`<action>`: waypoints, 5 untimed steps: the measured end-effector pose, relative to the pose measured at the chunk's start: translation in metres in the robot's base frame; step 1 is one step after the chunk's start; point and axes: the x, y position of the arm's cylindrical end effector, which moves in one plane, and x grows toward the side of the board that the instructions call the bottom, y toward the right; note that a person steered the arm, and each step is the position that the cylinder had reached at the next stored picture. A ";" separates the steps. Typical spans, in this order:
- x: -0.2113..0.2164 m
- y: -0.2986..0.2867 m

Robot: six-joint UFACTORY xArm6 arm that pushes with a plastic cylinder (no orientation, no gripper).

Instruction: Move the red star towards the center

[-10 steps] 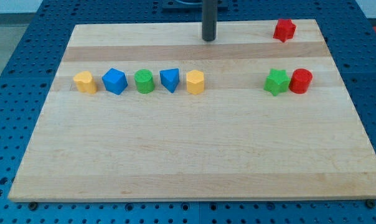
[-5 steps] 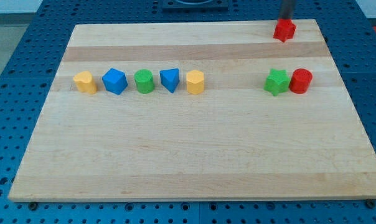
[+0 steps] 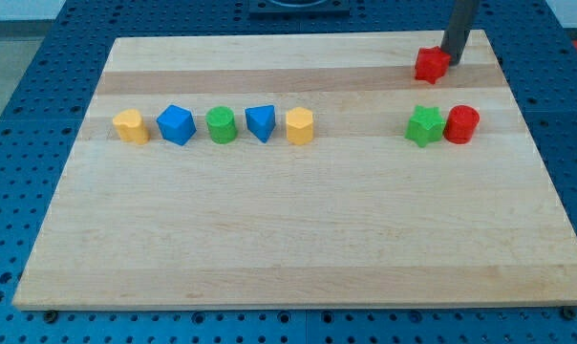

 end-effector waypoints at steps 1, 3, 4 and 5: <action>0.001 -0.018; 0.016 -0.051; 0.029 -0.064; 0.031 -0.080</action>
